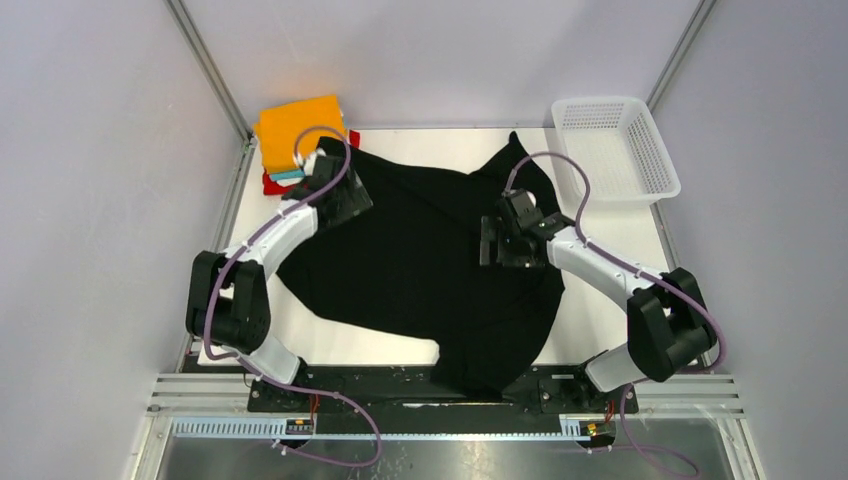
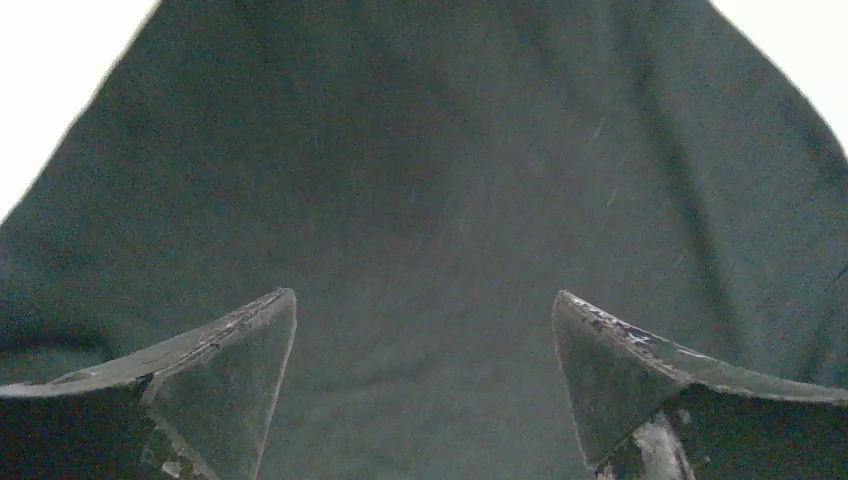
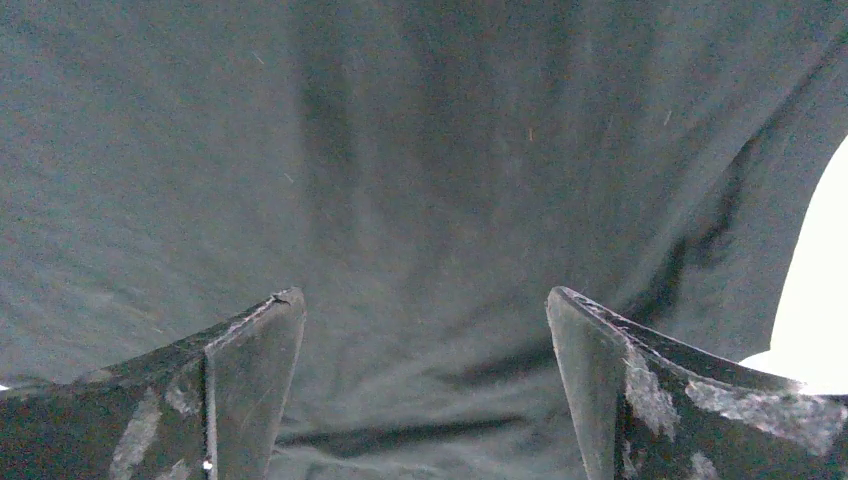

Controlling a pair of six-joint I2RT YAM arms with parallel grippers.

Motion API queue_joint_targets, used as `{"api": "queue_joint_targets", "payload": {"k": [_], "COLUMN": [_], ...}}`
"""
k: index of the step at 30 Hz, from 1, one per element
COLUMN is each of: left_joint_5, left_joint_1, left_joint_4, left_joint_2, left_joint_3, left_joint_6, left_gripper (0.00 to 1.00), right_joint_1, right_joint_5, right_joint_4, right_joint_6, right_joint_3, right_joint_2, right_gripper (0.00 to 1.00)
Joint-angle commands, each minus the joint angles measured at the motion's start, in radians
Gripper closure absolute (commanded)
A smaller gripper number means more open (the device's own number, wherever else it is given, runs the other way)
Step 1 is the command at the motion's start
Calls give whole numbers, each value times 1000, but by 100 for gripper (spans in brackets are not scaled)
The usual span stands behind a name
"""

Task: Fold and stack the t-shirts
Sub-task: Flatten out the tshirt

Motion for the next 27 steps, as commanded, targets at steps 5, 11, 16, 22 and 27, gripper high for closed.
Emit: {"api": "queue_joint_targets", "payload": {"k": [5, 11, 16, 22, 27], "left_joint_5": [169, 179, 172, 151, 137], "left_joint_1": [-68, -67, -66, -57, -39], "left_joint_4": [88, 84, 48, 17, -22], "left_joint_2": [-48, 88, 212, 318, 322], "left_joint_3": [-249, -208, -114, 6, 50], "left_joint_6": [-83, -92, -92, -86, -92], "left_gripper": [1, 1, 1, 1, 1], "right_joint_1": [-17, -157, -250, -309, -317], "right_joint_5": [-100, -151, -226, -263, -266], "right_joint_4": [18, 12, -17, -79, -127], "right_joint_6": [127, 126, 100, 90, 47], "right_joint_3": [-74, 19, 160, 376, 495], "right_joint_2": [86, 255, 384, 521, 545], "right_gripper": [0, 0, 1, 1, 1]}}
